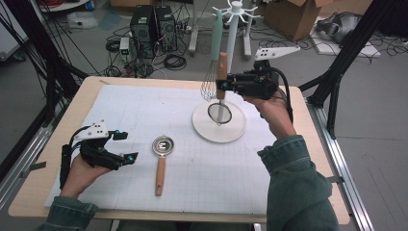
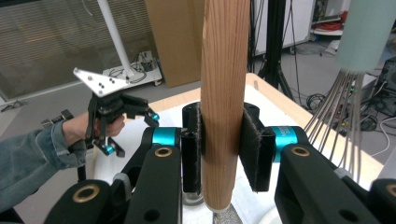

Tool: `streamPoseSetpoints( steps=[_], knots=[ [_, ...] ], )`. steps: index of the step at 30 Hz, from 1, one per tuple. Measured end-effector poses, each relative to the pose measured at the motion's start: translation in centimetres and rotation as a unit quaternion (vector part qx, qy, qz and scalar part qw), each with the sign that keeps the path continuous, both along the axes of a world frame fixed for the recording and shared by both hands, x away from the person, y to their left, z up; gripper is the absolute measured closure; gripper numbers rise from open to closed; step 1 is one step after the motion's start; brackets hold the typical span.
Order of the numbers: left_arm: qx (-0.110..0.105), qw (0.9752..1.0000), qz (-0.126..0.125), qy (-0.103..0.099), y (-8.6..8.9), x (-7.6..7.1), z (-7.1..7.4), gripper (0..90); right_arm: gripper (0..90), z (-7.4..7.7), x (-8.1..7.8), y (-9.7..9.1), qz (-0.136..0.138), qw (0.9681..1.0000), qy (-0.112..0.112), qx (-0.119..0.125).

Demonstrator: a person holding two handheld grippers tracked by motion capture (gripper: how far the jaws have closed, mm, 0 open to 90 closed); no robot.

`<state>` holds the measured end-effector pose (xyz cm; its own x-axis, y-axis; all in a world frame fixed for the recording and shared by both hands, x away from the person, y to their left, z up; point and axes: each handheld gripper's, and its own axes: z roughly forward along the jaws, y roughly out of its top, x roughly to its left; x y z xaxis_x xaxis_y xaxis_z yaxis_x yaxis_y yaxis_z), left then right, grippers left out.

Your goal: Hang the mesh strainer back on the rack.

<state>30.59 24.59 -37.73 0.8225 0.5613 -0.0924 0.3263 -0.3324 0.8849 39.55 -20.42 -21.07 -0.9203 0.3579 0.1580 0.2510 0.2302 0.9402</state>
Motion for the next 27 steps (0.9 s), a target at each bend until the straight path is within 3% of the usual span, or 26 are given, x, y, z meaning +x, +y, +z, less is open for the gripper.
streamPoseSetpoints(
  steps=[11,27],
  knots=[
    [0.005,0.9999,0.011,0.005,-0.1,0.0,-0.4,6.3,72.2,2.8,1.3,0.0,-0.015,0.9998,-0.009,0.008],
    [0.003,0.9999,0.015,0.002,0.1,-0.1,-0.2,4.1,72.2,5.4,3.0,0.4,-0.037,0.9992,-0.012,0.003]
  ],
)
